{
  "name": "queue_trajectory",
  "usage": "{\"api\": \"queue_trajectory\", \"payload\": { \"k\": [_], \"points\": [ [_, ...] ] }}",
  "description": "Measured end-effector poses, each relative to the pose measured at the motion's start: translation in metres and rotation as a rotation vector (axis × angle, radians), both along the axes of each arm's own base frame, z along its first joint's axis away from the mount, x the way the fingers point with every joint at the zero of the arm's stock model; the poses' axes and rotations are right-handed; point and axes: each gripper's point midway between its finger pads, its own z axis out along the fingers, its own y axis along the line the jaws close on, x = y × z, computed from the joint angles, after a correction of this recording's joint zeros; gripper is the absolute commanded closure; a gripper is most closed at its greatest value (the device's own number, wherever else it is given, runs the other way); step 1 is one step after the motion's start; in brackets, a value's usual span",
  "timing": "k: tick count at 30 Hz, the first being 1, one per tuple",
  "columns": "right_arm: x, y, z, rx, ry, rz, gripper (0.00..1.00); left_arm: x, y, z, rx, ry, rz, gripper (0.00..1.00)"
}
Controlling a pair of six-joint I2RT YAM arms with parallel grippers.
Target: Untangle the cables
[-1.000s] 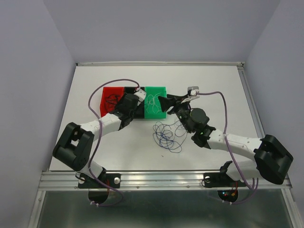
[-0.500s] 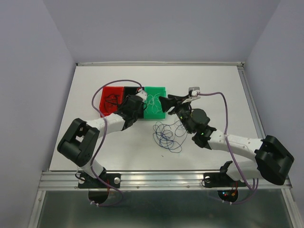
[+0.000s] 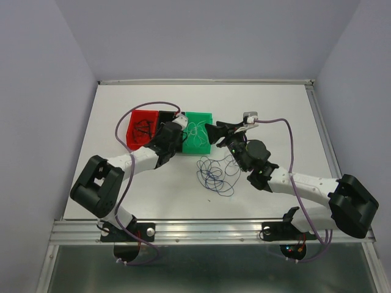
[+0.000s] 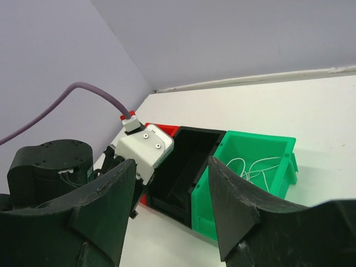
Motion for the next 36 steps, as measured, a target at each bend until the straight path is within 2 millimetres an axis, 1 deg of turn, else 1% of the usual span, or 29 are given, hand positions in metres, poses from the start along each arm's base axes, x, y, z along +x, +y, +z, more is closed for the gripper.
{"api": "queue_trajectory", "payload": {
  "k": [5, 11, 14, 17, 19, 21, 22, 24, 25, 26, 29, 30, 32, 35, 36],
  "points": [
    [0.0, 0.0, 0.0, 0.0, 0.0, 0.0, 0.4, -0.002, 0.001, 0.007, -0.013, -0.016, -0.001, 1.0],
    [0.0, 0.0, -0.001, -0.001, 0.001, 0.001, 0.4, 0.003, 0.015, 0.02, -0.062, -0.043, 0.014, 1.0],
    [0.0, 0.001, -0.001, -0.002, 0.001, 0.003, 0.4, 0.012, 0.032, 0.027, -0.107, -0.061, 0.039, 1.0],
    [0.0, 0.001, -0.001, -0.002, 0.001, 0.007, 0.4, 0.024, 0.047, 0.028, -0.144, -0.054, 0.052, 1.0],
    [0.0, 0.001, -0.001, -0.002, 0.0, 0.008, 0.4, 0.041, 0.055, 0.031, -0.173, -0.055, 0.063, 1.0],
    [-0.001, 0.002, -0.001, -0.002, 0.0, 0.008, 0.4, 0.052, 0.06, 0.024, -0.187, -0.041, 0.068, 1.0],
    [-0.001, 0.002, -0.001, -0.002, 0.0, 0.008, 0.4, 0.056, 0.059, 0.02, -0.194, -0.028, 0.06, 1.0],
    [0.0, 0.001, -0.001, -0.002, 0.0, 0.008, 0.4, 0.063, 0.052, 0.002, -0.207, 0.019, 0.032, 1.0],
    [0.0, 0.001, -0.001, -0.003, 0.0, 0.007, 0.4, 0.064, 0.05, -0.006, -0.208, 0.038, 0.025, 1.0],
    [0.0, 0.001, -0.001, -0.002, 0.0, 0.008, 0.4, 0.064, 0.047, -0.019, -0.21, 0.072, 0.013, 1.0],
    [-0.001, 0.001, -0.001, -0.002, 0.0, 0.007, 0.4, 0.063, 0.044, -0.045, -0.203, 0.14, 0.008, 1.0],
    [-0.001, 0.001, -0.001, -0.003, 0.0, 0.008, 0.4, 0.062, 0.044, -0.05, -0.201, 0.155, 0.005, 1.0],
    [-0.001, 0.001, -0.001, -0.005, 0.0, 0.008, 0.4, 0.063, 0.044, -0.055, -0.208, 0.165, 0.011, 1.0],
    [-0.004, -0.003, -0.002, -0.014, 0.005, 0.003, 0.4, 0.064, 0.046, -0.052, -0.222, 0.158, 0.017, 1.0],
    [-0.005, -0.006, -0.002, -0.017, 0.008, -0.002, 0.4, 0.065, 0.045, -0.049, -0.23, 0.151, 0.016, 0.94]
  ]
}}
